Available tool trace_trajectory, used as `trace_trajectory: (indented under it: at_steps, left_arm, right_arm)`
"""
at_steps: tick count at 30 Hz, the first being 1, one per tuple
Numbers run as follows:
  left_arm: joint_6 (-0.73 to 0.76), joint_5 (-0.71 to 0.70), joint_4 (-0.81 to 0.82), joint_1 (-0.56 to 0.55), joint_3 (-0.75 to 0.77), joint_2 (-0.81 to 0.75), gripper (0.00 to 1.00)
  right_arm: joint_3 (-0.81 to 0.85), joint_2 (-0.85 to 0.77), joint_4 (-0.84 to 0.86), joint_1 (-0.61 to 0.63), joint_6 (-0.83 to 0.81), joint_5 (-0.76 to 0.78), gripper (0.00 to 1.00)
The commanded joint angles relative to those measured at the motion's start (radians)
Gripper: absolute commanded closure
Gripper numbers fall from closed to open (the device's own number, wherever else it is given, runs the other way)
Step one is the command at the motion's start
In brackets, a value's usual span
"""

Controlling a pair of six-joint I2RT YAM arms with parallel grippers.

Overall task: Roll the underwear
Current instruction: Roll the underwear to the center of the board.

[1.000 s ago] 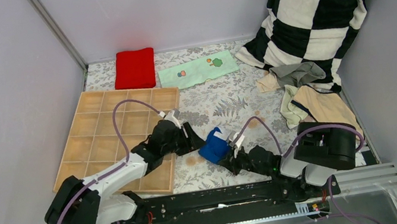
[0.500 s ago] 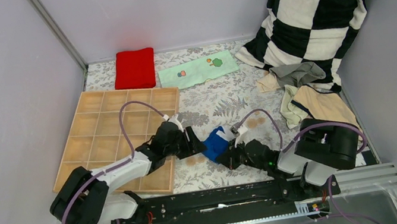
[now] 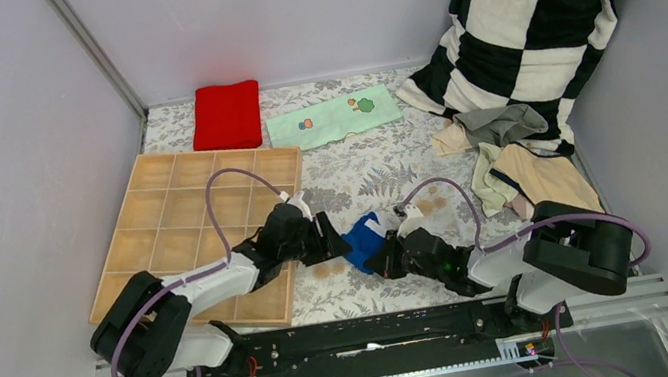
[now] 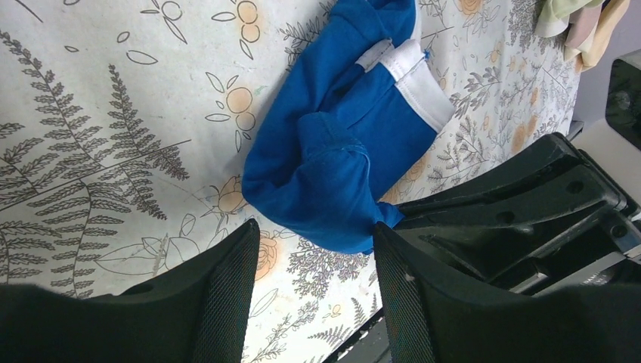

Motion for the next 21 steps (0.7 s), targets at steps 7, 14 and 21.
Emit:
trace_trajectory:
  at_steps: [7,14,21]
  left_arm:
    - [0.022,0.016,0.081,-0.01,0.017,0.052,0.39]
    - [0.028,0.017,0.087,-0.011,0.024,0.068,0.39]
    - [0.023,0.01,0.099,-0.011,0.026,0.087,0.35]
  right_arm:
    - [0.018,0.066,-0.315,-0.021,0.179,0.054,1.0]
    - [0.021,0.071,-0.382,-0.032,0.242,0.073,1.0]
    - [0.025,0.054,-0.453,-0.055,0.267,0.065,1.0]
